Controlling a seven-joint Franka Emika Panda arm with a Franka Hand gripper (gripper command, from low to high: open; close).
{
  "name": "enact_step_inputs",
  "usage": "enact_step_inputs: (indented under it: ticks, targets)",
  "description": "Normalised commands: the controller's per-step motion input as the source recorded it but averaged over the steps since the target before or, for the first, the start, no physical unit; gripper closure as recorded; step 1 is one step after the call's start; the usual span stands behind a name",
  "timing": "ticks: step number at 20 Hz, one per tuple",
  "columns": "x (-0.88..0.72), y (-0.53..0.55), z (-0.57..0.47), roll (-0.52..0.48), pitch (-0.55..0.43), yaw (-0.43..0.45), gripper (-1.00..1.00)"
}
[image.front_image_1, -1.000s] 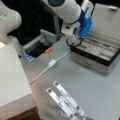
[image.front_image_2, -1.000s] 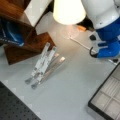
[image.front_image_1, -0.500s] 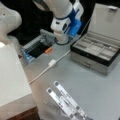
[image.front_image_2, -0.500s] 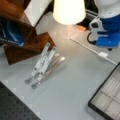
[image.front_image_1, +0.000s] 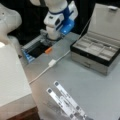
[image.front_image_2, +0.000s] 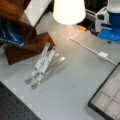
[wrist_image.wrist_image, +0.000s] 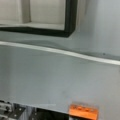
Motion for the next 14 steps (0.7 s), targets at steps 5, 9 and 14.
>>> enact_step_inputs:
  ticks: [5, 9, 14]
  targets:
    - [-0.39, -0.08, -0.16, -0.314, -0.064, -0.019, -1.00]
    - [-0.36, -0.15, -0.13, -0.211, -0.041, 0.010, -1.00]
    - [-0.30, -0.18, -0.09, -0.154, -0.047, 0.032, -1.00]
